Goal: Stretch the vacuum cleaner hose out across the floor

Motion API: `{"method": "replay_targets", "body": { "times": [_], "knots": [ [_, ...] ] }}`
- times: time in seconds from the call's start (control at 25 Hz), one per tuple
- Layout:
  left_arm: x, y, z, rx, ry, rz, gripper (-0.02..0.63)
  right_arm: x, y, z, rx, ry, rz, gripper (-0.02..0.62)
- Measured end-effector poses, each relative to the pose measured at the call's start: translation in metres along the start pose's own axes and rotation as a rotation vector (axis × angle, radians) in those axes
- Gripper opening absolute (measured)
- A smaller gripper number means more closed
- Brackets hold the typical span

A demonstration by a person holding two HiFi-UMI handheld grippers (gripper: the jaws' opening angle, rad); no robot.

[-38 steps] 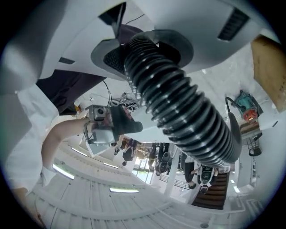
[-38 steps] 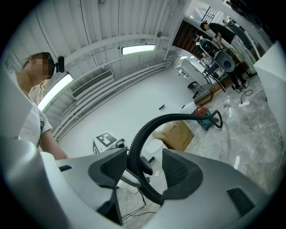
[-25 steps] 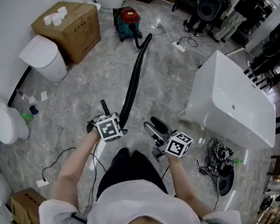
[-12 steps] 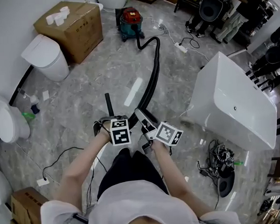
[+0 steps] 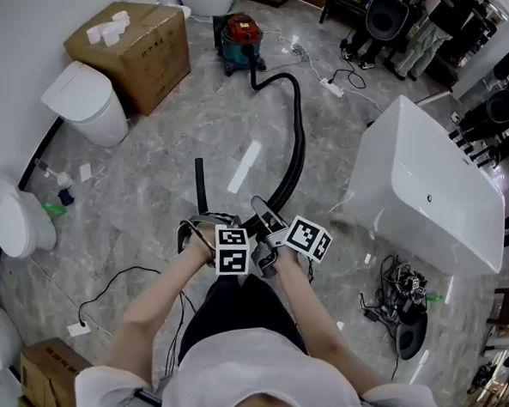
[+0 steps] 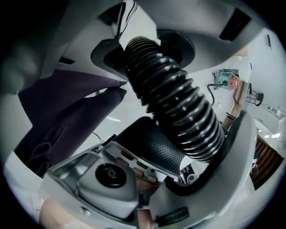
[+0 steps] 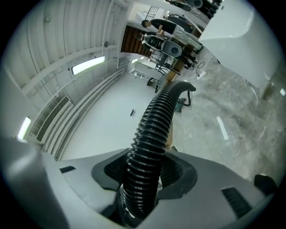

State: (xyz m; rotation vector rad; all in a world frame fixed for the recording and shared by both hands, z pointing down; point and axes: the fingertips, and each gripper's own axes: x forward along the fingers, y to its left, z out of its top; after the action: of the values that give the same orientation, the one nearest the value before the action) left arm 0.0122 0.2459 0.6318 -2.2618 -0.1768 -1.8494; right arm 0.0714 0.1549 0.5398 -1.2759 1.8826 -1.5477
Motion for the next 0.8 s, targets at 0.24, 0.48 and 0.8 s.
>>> {"method": "replay_targets", "body": {
  "times": [0.24,0.48,0.8],
  "knots": [
    [-0.001,-0.003,0.008,-0.048,-0.028,-0.035,0.171,-0.007,0.004,0.009,0.091,-0.105,0.092,0.163],
    [-0.003,-0.006,0.020,-0.084,-0.133,-0.064,0.204,-0.010,-0.006,0.018,0.166,-0.129,0.084,0.161],
    [-0.012,-0.004,0.015,-0.283,-0.318,-0.094,0.207,-0.023,-0.021,0.033,0.266,-0.187,0.078,0.161]
  ]
}}
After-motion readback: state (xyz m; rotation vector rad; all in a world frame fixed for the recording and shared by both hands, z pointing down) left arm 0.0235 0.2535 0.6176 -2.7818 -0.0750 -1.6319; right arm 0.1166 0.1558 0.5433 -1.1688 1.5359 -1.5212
